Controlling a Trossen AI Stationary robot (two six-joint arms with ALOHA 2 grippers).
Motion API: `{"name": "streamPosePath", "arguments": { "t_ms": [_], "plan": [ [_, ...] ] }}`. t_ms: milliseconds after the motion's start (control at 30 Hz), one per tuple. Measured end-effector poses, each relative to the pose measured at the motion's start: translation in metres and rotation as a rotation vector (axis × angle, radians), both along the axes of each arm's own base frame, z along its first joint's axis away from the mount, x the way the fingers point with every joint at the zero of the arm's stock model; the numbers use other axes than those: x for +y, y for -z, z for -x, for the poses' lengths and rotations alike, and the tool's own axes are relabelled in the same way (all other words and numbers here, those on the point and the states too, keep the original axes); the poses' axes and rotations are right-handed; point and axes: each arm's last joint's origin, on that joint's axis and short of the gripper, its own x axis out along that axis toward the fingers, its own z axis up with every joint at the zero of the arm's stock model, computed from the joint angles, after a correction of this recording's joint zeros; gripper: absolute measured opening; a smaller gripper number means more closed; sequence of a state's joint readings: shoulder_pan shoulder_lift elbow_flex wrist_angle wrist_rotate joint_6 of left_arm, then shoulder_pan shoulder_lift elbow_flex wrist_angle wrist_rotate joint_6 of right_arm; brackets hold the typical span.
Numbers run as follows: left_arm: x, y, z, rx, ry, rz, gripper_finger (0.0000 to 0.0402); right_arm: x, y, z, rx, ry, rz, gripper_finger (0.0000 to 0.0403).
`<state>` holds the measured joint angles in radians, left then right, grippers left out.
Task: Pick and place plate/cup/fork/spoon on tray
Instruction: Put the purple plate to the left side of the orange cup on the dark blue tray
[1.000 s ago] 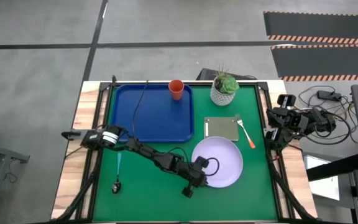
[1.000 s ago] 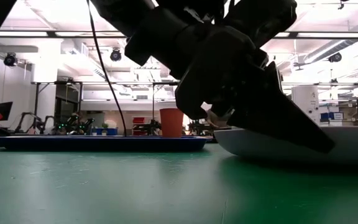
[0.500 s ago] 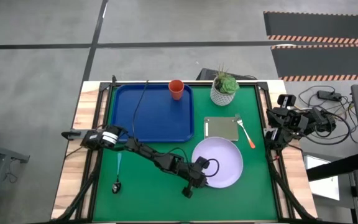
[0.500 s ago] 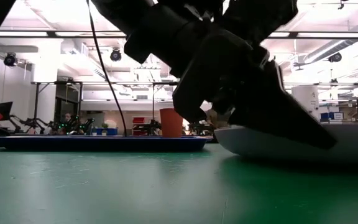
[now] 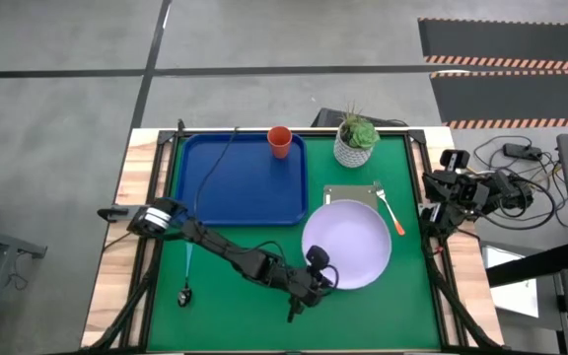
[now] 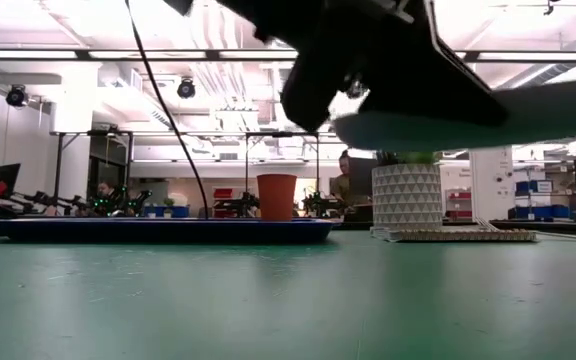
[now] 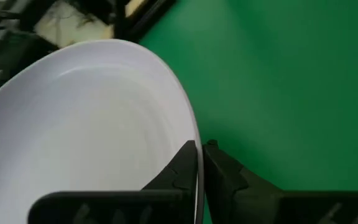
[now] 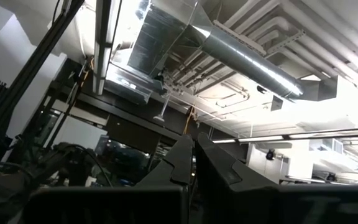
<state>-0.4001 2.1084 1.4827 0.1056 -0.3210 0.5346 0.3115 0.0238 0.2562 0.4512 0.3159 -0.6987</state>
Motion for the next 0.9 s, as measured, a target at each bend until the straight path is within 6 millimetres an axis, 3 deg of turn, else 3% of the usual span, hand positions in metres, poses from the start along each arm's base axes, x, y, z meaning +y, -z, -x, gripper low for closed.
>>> {"name": "streamPosePath", "arguments": {
  "t_ms": [267,533,767,900],
  "plan": [
    [0.0,-0.017,0.015,0.013,-0.121,-0.091,0.0,0.0,0.0,0.0,0.002,0.001,0.001,0.0009],
    [0.007,-0.059,0.036,-0.033,-0.132,-0.047,0.0,0.0,0.0,0.0,0.003,0.0,0.002,0.0009],
    [0.024,-0.088,0.073,-0.072,-0.179,0.025,0.0,0.0,0.0,0.0,0.002,0.0,0.001,0.0009],
    [0.04,-0.091,0.102,-0.087,-0.262,0.062,0.0,0.0,0.0,0.0,0.003,0.001,0.002,0.0009]
  ]
}}
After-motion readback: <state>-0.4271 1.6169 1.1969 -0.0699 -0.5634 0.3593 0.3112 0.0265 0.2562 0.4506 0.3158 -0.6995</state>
